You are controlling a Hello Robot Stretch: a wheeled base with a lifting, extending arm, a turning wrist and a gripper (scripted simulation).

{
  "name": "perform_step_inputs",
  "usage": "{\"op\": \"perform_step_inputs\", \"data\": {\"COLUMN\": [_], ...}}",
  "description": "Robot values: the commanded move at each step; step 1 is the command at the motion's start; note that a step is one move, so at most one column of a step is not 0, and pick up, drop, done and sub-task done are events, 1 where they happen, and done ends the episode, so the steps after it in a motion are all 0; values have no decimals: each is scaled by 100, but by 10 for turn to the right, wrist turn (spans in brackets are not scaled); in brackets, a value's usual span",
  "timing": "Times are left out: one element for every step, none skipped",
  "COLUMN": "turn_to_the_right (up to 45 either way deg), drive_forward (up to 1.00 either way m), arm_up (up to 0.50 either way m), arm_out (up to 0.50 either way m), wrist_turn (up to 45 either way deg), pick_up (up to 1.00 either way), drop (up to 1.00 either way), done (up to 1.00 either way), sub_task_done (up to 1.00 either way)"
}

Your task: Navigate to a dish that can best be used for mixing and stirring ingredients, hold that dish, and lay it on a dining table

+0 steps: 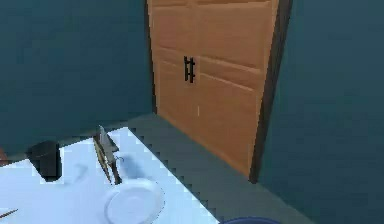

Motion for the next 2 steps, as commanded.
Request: {"op": "perform_step_inputs", "data": {"turn_to_the_right": [-450,-450], "drive_forward": [0,0], "arm_up": [0,0], "arm_out": [0,0], "wrist_turn": [0,0], "pick_up": [0,0], "drop": [0,0], "done": [0,0], "sub_task_done": [0,0]}}
